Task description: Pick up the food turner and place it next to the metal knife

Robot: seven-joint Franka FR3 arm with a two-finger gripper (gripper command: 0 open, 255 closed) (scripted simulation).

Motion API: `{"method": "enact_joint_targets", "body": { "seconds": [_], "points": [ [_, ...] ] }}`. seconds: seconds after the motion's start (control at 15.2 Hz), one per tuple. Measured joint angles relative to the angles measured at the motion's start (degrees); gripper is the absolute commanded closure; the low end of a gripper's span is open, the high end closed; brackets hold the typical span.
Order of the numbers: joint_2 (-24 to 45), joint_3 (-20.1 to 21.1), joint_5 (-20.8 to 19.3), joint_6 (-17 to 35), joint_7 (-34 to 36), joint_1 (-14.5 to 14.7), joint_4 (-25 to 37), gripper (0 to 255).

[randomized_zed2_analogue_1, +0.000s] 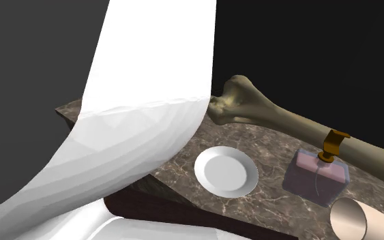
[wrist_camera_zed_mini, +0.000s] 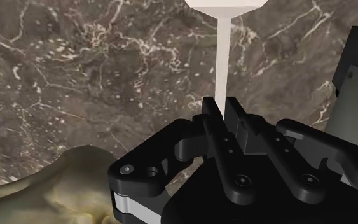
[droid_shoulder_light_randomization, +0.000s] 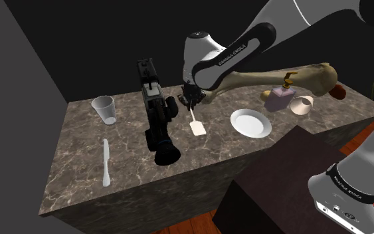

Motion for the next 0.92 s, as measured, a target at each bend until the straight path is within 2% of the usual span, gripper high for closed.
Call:
{"method": "enact_joint_targets", "body": {
  "seconds": [0.33, 0.73, 0.92],
  "points": [
    [-0.1, 0.9, -1.0, -0.8, 6.5, 4.9, 0.4, 255],
    [2.1, 2.0, -2.3, -3.2, 14.5, 11.5, 4.4, 255],
    [3.5, 2.1, -2.8, -2.9, 16.5, 13.1, 5.4, 255]
  ]
}}
